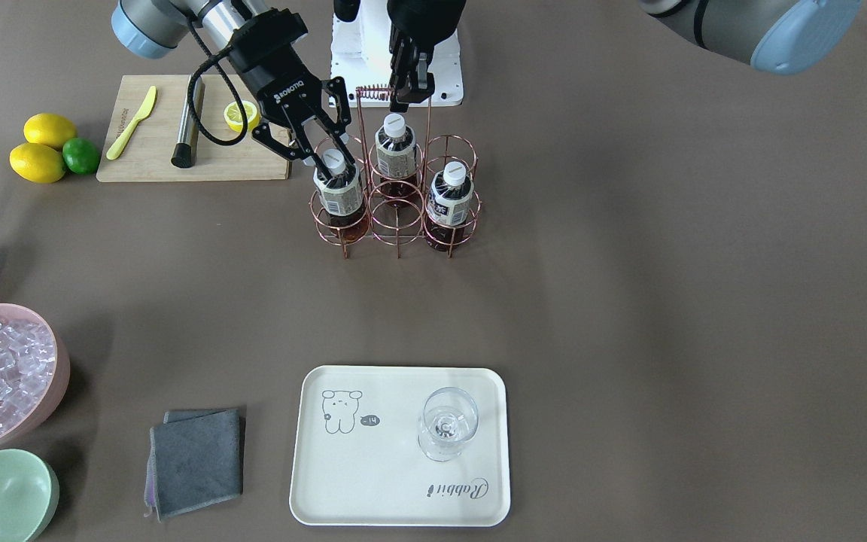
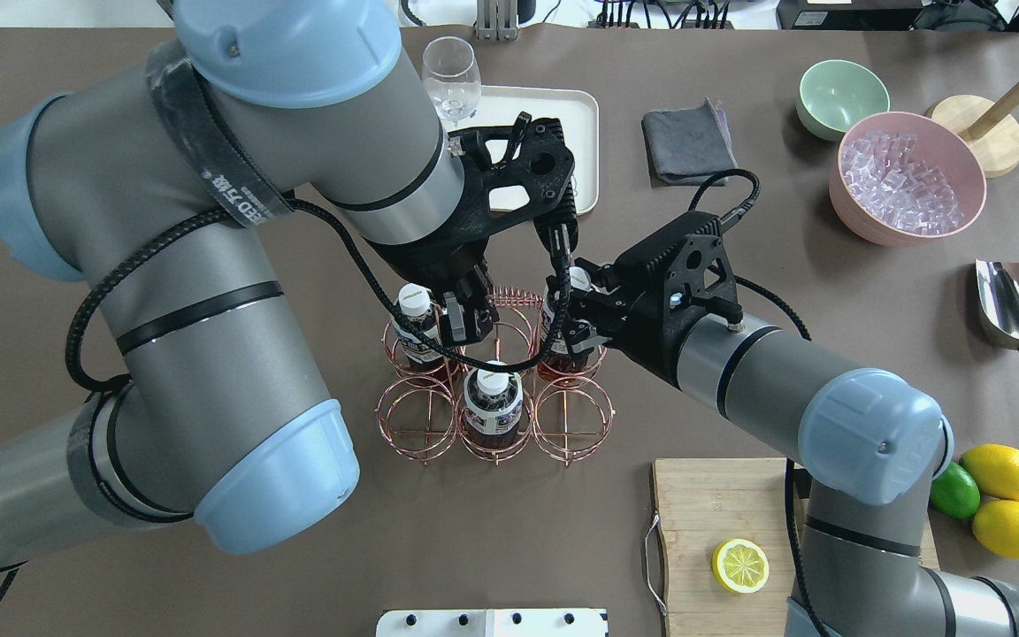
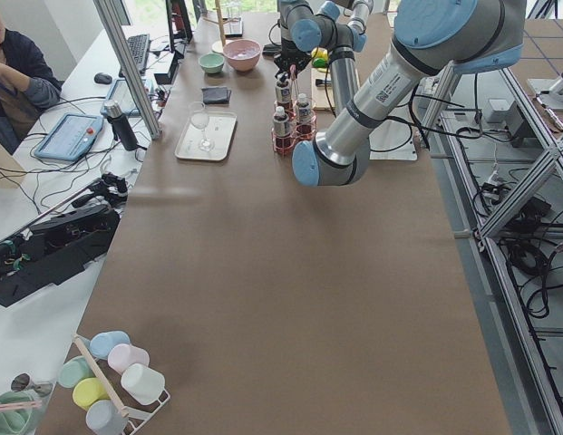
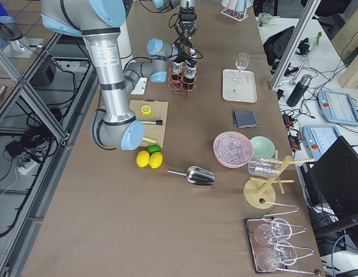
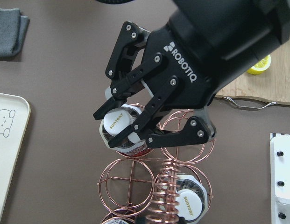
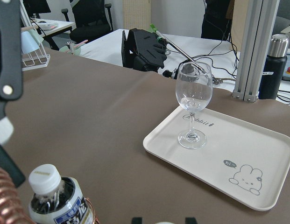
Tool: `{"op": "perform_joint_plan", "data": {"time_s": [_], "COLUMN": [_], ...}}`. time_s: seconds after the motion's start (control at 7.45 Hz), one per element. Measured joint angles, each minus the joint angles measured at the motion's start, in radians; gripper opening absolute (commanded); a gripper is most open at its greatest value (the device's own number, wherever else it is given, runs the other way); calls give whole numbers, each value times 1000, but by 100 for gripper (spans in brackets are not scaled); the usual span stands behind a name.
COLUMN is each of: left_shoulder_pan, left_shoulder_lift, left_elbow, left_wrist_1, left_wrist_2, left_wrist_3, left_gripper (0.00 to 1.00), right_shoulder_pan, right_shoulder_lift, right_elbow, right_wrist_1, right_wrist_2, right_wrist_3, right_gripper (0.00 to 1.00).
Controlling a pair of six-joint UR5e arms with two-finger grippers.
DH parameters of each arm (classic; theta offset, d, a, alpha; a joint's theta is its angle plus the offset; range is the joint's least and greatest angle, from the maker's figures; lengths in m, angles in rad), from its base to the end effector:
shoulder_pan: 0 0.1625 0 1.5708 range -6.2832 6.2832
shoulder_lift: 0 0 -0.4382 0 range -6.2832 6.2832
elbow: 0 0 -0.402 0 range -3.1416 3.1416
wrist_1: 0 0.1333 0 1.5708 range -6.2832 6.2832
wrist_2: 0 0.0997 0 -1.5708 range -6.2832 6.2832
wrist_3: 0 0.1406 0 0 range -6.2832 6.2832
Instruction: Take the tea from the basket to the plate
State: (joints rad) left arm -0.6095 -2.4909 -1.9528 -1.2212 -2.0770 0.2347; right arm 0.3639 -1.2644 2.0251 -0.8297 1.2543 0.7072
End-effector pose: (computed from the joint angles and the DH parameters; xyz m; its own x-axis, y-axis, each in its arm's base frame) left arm 0.4656 -0.4045 0.0304 0.0613 0.9946 -0.0838 -0.5033 0.1034 0.8579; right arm -0.4636 -0.3660 0.2129 0.5196 -0.5752 0.6318 -0.3593 0.5239 0.7723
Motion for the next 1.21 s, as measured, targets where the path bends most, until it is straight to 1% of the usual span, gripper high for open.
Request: {"op": "perform_joint_plan", "data": {"time_s": [0.13, 0.4, 0.54, 0.81, 1.21], "left_shoulder_pan": [0, -1, -1, -1, -2], "left_shoulder_lift": [2, 4, 4, 4, 4], "left_elbow": [0, 0, 1, 1, 2], "left_wrist_1": [-4, -6, -6, -6, -6], "left_wrist_2": [0, 0, 0, 0, 0], "left_wrist_3": [0, 0, 0, 0, 1], "left_gripper": [0, 0, 0, 0, 0], "right_shoulder_pan": [18, 72, 114, 234, 365], "right_shoulder_lift": [2, 4, 5, 7, 6], "right_elbow": [37, 83, 92, 98, 87], "right_wrist_1": [-43, -86, -93, -97, -95], "right_wrist_2": [28, 86, 133, 273, 422], "right_wrist_3": [0, -1, -1, 0, -19], "right_gripper": [0, 0, 0, 0, 0]}}
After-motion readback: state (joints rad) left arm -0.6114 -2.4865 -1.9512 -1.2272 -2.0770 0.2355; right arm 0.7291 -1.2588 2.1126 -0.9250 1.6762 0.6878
